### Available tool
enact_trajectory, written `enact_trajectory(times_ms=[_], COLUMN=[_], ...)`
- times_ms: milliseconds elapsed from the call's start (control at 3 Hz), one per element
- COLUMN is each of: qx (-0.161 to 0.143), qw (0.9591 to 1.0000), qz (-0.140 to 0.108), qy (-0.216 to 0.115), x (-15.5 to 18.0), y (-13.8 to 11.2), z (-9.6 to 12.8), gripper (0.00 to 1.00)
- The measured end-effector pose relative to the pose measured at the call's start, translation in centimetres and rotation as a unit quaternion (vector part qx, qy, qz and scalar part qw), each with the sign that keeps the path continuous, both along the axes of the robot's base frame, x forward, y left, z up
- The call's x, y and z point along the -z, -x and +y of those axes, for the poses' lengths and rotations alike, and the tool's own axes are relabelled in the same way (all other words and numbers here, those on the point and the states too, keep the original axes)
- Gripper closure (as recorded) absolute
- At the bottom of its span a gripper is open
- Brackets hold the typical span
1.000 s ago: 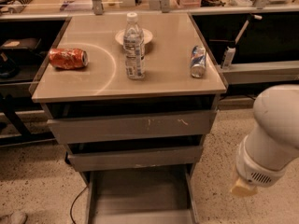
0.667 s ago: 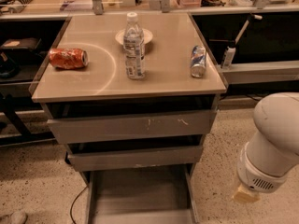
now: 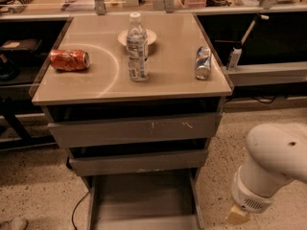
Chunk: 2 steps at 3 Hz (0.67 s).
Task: Close bottom drawer
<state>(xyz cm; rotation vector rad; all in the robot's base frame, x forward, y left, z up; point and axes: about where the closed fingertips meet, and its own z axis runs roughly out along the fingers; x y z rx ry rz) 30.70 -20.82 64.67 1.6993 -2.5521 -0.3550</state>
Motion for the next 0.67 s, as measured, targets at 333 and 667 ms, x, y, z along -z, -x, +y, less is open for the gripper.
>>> enact_trajectory(times_ms=[333, 667], qx=[0.035, 0.075], qw=[0.9983, 0.9918], qz=[0.04, 0.087], qy=[-0.024, -0.056], x=[8.1, 15.7], y=[0.4, 1.5], z=[0.2, 1.0], gripper=[1.0, 1.0])
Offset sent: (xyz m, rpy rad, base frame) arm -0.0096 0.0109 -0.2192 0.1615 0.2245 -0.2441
